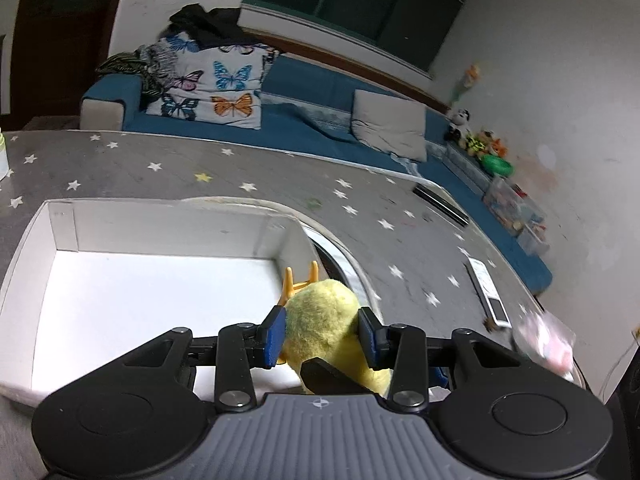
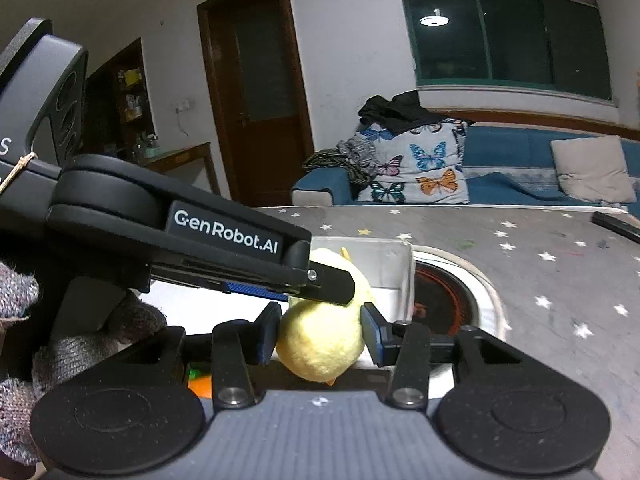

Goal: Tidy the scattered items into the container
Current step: 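Lift the plush chick with the left tool and lower it into the white box, then open the left tool to release the plush chick and withdraw, then move the left tool to the small yellow rubber duck and grasp it, then carry the rubber duck with the left tool into the white box, then open the left tool beside the plush chick and withdraw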

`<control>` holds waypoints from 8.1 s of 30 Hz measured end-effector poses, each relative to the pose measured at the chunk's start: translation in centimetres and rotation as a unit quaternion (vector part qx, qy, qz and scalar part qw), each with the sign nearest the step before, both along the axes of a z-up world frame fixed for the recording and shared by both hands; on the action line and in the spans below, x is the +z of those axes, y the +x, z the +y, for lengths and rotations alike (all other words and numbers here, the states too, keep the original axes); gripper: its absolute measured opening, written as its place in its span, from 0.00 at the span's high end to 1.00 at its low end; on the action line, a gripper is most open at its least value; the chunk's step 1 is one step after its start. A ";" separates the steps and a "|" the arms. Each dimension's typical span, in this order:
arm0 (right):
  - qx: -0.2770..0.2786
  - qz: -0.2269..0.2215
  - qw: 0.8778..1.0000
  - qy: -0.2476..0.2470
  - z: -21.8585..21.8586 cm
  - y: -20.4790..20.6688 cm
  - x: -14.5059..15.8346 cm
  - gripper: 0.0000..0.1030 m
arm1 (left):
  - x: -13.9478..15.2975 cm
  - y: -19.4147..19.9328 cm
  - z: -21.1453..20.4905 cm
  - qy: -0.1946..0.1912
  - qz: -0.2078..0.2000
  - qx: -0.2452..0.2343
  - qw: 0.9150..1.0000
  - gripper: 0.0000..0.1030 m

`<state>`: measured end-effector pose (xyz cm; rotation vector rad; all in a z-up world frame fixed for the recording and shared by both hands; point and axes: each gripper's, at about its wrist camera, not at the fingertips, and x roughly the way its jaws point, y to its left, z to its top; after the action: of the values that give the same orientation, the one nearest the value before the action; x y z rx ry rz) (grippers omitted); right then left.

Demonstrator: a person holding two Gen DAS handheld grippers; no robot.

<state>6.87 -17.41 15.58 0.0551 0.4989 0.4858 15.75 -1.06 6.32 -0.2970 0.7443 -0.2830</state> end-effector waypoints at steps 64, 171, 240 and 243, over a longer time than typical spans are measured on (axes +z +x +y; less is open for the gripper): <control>-0.005 0.035 0.998 -0.051 4.2 5.1 -3.2 0.45 | -2.5 2.4 2.5 -0.002 0.021 0.013 1.000 0.60; 0.029 0.035 0.996 -0.076 4.3 -6.2 -4.6 0.61 | -2.4 -4.7 0.2 -0.014 0.029 0.025 0.999 0.63; 0.053 -0.019 0.997 -0.060 8.1 -2.9 -2.8 0.00 | -1.5 -6.7 6.9 0.050 -0.014 0.064 0.997 0.65; 0.042 -0.041 0.996 -0.069 7.9 -4.3 -2.6 0.00 | -1.3 -8.0 7.0 0.059 -0.021 0.066 0.996 0.65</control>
<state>2.53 -9.50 13.01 -0.1178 0.4535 0.5322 7.73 5.92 5.03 -0.2269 0.6943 -0.1202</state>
